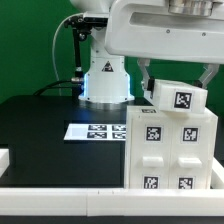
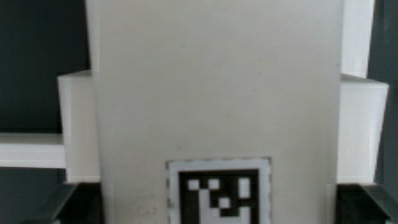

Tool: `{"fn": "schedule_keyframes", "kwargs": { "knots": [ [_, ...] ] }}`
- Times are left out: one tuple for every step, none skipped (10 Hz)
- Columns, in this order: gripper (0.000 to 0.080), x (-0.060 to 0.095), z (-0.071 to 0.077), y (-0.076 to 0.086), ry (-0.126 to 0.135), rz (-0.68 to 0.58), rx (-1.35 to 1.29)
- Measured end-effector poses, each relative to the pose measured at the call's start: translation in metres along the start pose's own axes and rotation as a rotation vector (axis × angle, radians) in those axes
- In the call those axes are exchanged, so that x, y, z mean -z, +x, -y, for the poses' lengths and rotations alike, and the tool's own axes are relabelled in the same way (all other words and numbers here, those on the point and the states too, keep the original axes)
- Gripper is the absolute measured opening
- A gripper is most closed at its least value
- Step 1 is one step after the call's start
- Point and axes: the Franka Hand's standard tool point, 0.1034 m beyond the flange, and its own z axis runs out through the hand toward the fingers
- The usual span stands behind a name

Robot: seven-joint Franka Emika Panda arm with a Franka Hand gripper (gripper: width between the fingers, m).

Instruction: Assemble cabinet

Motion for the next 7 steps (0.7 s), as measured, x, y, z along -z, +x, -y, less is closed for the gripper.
{"fn": "schedule_keyframes", "kwargs": {
  "knots": [
    [0.0557,0.0,-0.0001,0.0,0.0,0.0,0.0],
    [0.0557,0.0,-0.0001,0.0,0.0,0.0,-0.004],
    [0.0557,-0.0008,-0.0005,0.0001,0.018,-0.003,-0.183],
    [0.0557,-0.0011,-0.0015,0.0003,0.042,0.002,-0.331],
    [0.0557,-0.0016,-0.0024,0.0005,0.071,0.012,-0.43],
    [0.0557,-0.0016,-0.0014,0.0017,0.108,0.023,-0.565],
    [0.0557,-0.0009,-0.001,0.0044,0.112,0.014,-0.652]
  ]
}}
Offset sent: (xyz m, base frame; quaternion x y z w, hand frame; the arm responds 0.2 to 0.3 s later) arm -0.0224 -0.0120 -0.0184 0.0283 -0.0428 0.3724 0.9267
